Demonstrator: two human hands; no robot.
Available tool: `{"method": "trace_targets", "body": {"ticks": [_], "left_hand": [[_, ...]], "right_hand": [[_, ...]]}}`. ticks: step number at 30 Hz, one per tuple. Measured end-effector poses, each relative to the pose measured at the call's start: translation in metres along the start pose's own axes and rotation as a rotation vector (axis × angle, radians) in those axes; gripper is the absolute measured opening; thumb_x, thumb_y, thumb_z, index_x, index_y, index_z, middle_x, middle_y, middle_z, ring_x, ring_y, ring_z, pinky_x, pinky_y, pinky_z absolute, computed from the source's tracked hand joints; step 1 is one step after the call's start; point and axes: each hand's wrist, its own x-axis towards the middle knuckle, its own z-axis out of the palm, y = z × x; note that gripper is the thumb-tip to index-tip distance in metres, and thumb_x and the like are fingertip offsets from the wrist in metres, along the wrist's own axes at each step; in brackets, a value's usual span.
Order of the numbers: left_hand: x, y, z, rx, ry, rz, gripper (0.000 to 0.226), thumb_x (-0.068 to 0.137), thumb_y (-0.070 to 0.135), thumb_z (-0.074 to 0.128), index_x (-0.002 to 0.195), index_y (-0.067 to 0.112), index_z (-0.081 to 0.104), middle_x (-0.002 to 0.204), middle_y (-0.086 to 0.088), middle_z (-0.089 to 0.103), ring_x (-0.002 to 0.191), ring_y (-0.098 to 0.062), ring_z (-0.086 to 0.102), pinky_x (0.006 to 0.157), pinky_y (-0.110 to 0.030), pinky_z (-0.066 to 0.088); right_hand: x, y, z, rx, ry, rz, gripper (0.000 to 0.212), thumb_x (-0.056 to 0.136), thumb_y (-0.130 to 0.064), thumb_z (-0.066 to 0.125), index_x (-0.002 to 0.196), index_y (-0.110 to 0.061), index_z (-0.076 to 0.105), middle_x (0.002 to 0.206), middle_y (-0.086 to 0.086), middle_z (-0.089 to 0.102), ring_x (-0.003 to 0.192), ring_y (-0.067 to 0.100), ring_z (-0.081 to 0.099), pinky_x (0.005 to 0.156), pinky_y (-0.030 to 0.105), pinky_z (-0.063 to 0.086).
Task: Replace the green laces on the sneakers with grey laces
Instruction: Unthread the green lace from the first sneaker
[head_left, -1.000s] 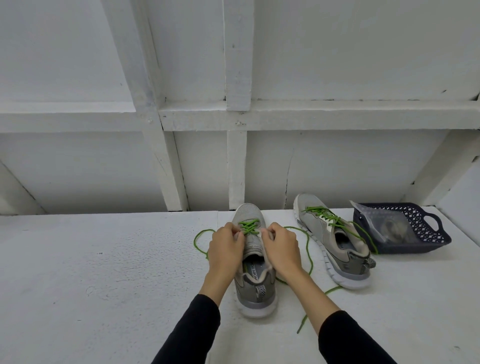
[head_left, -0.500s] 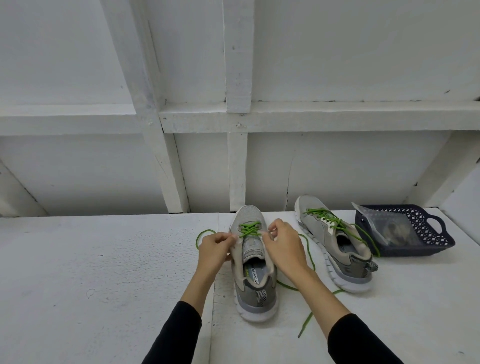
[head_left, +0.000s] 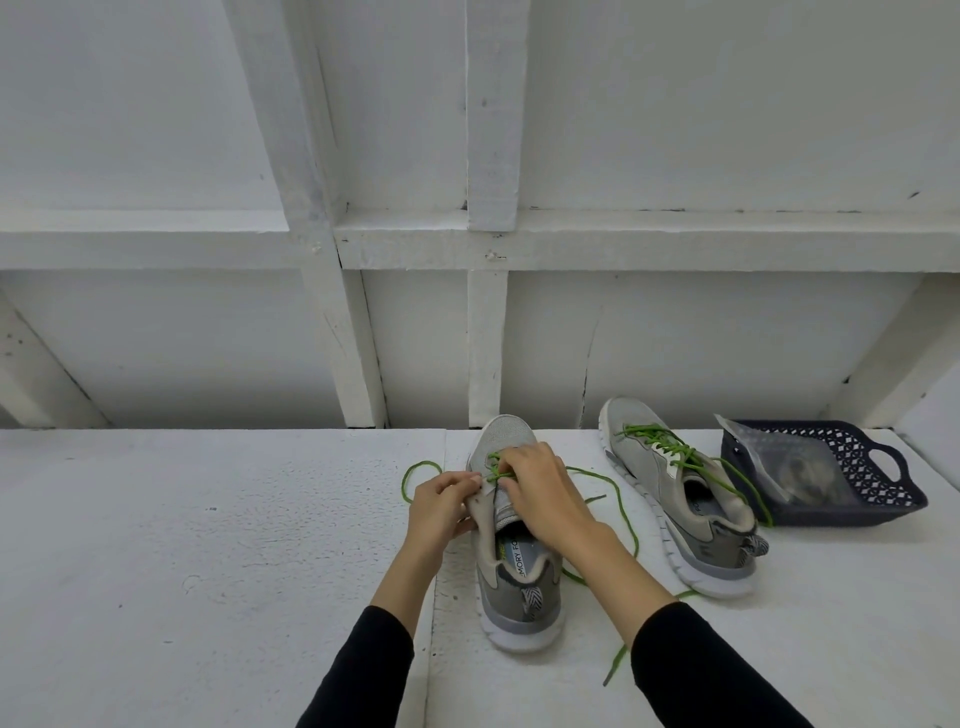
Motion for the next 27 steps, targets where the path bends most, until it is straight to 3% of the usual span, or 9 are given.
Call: {"method": "trace_targets", "body": {"ticks": [2, 5, 8, 11, 14, 17, 20, 24, 27], "left_hand": [[0.0, 0.0, 0.002, 0.001, 0.018, 0.004, 0.012, 0.091, 0.01, 0.063, 0.098, 0.006, 0.072, 0.088, -0.007, 0.071, 0.075, -0.016, 0.065, 0.054, -0.02, 0.052], [-0.001, 0.0, 0.002, -0.014, 0.033, 0.003, 0.011, 0.091, 0.008, 0.062, 0.092, 0.006, 0.073, 0.087, -0.009, 0.07, 0.077, -0.018, 0.065, 0.052, -0.02, 0.051], [-0.001, -0.002, 0.001, -0.018, 0.04, 0.009, 0.013, 0.091, 0.006, 0.061, 0.086, 0.007, 0.073, 0.082, -0.008, 0.07, 0.074, -0.018, 0.064, 0.051, -0.019, 0.051], [0.0, -0.004, 0.002, -0.005, 0.038, 0.02, 0.013, 0.091, 0.007, 0.062, 0.084, 0.008, 0.074, 0.083, -0.007, 0.071, 0.076, -0.018, 0.065, 0.053, -0.02, 0.052], [0.0, -0.005, 0.002, 0.008, 0.025, 0.048, 0.015, 0.091, 0.008, 0.063, 0.081, 0.006, 0.074, 0.08, -0.007, 0.07, 0.077, -0.018, 0.065, 0.058, -0.024, 0.052], [0.001, -0.009, 0.002, 0.041, 0.028, 0.101, 0.017, 0.092, 0.011, 0.063, 0.079, 0.005, 0.073, 0.086, -0.009, 0.069, 0.083, -0.022, 0.065, 0.063, -0.028, 0.053], [0.001, -0.014, 0.001, 0.097, 0.02, 0.162, 0.017, 0.093, 0.016, 0.061, 0.086, 0.009, 0.075, 0.093, -0.01, 0.071, 0.089, -0.024, 0.067, 0.065, -0.029, 0.055], [0.002, -0.014, 0.0, 0.1, -0.018, 0.154, 0.025, 0.096, 0.017, 0.059, 0.079, 0.007, 0.075, 0.081, -0.011, 0.072, 0.081, -0.021, 0.067, 0.065, -0.029, 0.055], [0.004, -0.014, 0.001, 0.097, -0.016, 0.133, 0.026, 0.096, 0.018, 0.059, 0.078, 0.009, 0.075, 0.084, -0.013, 0.073, 0.082, -0.021, 0.067, 0.071, -0.033, 0.058]], "right_hand": [[0.001, 0.0, 0.002, 0.187, 0.088, 0.087, 0.005, 0.094, -0.012, 0.054, 0.096, -0.013, 0.059, 0.101, 0.002, 0.057, 0.095, 0.017, 0.049, 0.084, 0.028, 0.043], [0.001, 0.0, 0.001, 0.549, 0.273, 0.33, 0.012, 0.093, -0.008, 0.055, 0.084, -0.016, 0.055, 0.094, 0.001, 0.055, 0.084, 0.014, 0.057, 0.071, 0.013, 0.042], [0.001, 0.009, 0.001, 0.815, 0.423, 0.668, 0.012, 0.094, -0.01, 0.056, 0.082, -0.016, 0.055, 0.092, 0.005, 0.062, 0.084, 0.023, 0.06, 0.07, 0.026, 0.046], [-0.007, 0.019, 0.003, 0.847, 0.405, 0.901, 0.005, 0.092, -0.009, 0.056, 0.088, -0.01, 0.059, 0.088, 0.006, 0.061, 0.082, 0.022, 0.056, 0.064, 0.026, 0.04], [-0.01, 0.015, -0.001, 0.668, 0.391, 0.796, 0.013, 0.089, -0.001, 0.054, 0.098, -0.01, 0.057, 0.1, 0.004, 0.057, 0.088, 0.018, 0.052, 0.072, 0.025, 0.037], [-0.008, 0.0, -0.012, 0.453, 0.433, 0.443, 0.027, 0.087, 0.003, 0.05, 0.108, -0.012, 0.056, 0.106, -0.003, 0.051, 0.096, 0.011, 0.048, 0.078, 0.02, 0.036], [-0.005, -0.012, -0.018, 0.329, 0.256, 0.121, 0.025, 0.092, -0.003, 0.046, 0.108, -0.014, 0.061, 0.105, -0.006, 0.055, 0.101, 0.008, 0.05, 0.084, 0.017, 0.038], [-0.002, -0.009, -0.006, 0.048, 0.011, 0.002, 0.019, 0.096, -0.015, 0.047, 0.106, -0.014, 0.063, 0.108, 0.002, 0.06, 0.106, 0.022, 0.051, 0.089, 0.033, 0.042], [-0.001, -0.004, -0.001, -0.014, -0.023, -0.009, 0.02, 0.099, -0.018, 0.048, 0.11, -0.011, 0.063, 0.113, 0.003, 0.059, 0.11, 0.019, 0.046, 0.09, 0.029, 0.036]]}}
